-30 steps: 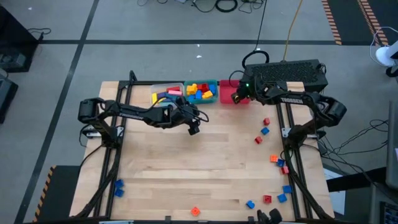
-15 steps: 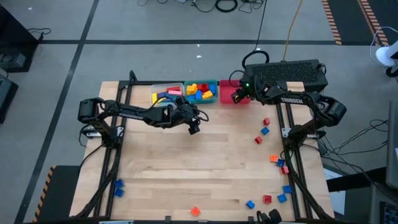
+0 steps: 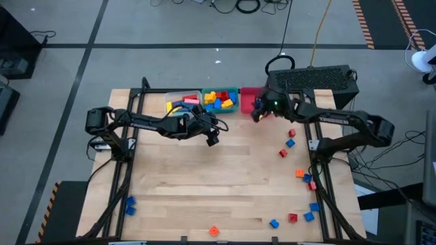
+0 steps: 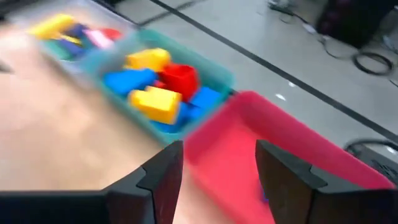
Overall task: Sort blocks by size
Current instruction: Put the blue 4 stud game piece into the red bin
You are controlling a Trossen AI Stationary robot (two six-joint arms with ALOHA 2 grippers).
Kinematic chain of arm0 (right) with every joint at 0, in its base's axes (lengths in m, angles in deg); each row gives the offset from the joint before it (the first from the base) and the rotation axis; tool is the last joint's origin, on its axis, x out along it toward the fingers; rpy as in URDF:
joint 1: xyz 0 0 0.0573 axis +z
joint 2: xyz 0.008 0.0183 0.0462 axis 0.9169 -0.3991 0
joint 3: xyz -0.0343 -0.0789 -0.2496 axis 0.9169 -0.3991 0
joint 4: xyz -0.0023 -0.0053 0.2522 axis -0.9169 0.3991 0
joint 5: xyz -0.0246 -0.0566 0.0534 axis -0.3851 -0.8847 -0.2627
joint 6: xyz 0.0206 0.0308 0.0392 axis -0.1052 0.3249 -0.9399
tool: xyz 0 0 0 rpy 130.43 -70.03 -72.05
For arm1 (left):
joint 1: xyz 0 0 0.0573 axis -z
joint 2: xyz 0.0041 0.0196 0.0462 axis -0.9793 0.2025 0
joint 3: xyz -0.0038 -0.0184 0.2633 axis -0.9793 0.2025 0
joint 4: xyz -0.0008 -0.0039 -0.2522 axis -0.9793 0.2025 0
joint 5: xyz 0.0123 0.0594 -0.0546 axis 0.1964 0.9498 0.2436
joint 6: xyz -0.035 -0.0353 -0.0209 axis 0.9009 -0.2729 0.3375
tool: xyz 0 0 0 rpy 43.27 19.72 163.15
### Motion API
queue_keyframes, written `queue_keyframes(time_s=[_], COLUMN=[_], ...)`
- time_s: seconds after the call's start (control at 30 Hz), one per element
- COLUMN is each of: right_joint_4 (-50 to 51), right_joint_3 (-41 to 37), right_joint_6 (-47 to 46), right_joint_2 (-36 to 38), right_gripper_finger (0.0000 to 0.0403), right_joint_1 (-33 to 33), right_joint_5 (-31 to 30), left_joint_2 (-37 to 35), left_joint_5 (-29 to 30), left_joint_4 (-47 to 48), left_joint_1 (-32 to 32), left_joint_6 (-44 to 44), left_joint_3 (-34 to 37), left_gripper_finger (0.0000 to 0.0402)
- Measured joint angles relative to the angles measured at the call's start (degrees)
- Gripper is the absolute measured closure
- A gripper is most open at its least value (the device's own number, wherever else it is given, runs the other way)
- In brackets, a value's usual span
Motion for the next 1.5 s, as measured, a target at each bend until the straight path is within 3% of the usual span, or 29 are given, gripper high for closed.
queue_keyframes(time_s=[0.23, 0.43, 0.73, 0.97, 1.13, 1.27, 1.5], right_joint_4=[3.0, 5.0, 5.0, 4.6, 4.7, 4.6, 4.4], right_joint_3=[0.0, 0.0, 0.0, -0.4, -2.0, -4.1, -5.5], right_joint_6=[-3.2, -4.8, -4.8, -5.8, -6.1, -7.7, -9.3], right_joint_2=[1.8, 1.2, 1.2, 1.2, 0.8, 0.8, 0.8], right_gripper_finger=[0.0218, 0.0218, 0.0218, 0.0218, 0.0218, 0.0218, 0.0218], right_joint_1=[10.9, 21.6, 32.8, 36.9, 38.4, 38.4, 38.5], right_joint_5=[3.5, 5.7, -4.4, -5.4, -9.6, -9.7, -9.6], left_joint_2=[0.2, -0.1, -2.7, -3.2, -3.2, -3.2, -3.2], left_joint_5=[-0.4, -4.7, -5.4, -19.5, -29.5, -36.2, -40.7], left_joint_4=[0.7, 6.6, 30.6, 48.6, 60.0, 63.0, 62.9], left_joint_1=[0.0, 1.7, 7.9, 16.1, 23.4, 29.0, 38.4], left_joint_6=[4.6, 7.6, 18.2, 31.1, 43.5, 50.1, 55.3], left_joint_3=[0.0, 0.0, -0.1, -0.1, -0.1, -0.1, -0.1], left_gripper_finger=[0.0103, 0.0103, 0.0103, 0.0103, 0.0103, 0.0103, 0.0103])
